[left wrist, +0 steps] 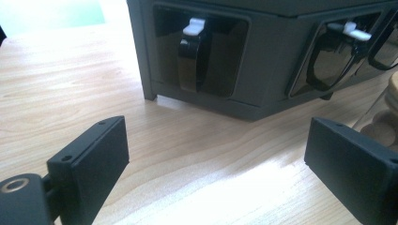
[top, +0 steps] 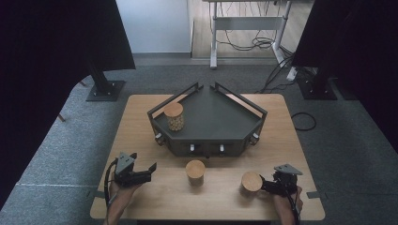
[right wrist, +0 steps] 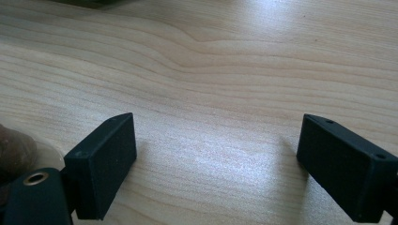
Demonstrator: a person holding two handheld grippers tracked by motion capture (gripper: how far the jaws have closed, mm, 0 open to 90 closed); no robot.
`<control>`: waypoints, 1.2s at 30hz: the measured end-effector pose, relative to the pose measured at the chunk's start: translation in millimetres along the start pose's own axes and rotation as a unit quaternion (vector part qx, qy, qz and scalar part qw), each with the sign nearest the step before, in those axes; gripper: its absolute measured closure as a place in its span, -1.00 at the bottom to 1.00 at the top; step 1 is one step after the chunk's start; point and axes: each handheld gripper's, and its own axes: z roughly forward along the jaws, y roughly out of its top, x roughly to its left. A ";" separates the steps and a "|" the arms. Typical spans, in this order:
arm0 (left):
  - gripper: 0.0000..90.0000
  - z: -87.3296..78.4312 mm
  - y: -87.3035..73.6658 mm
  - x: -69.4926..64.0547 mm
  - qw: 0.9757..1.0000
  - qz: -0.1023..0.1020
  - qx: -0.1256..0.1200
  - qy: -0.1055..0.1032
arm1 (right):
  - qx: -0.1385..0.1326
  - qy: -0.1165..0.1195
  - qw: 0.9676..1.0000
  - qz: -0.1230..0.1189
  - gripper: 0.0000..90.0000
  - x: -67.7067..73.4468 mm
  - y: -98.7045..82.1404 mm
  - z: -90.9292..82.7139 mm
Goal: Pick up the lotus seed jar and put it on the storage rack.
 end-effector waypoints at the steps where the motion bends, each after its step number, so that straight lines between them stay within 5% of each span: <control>1: -0.85 0.0 -1.2 -0.1 1.000 -0.001 0.000 0.001 | 0.000 0.000 1.000 0.000 -0.74 0.0 0.0 0.0; 36: -0.85 7.0 -23.1 -5.1 0.999 -0.003 0.040 0.009 | 0.000 0.000 1.000 0.000 -0.74 0.1 0.0 0.0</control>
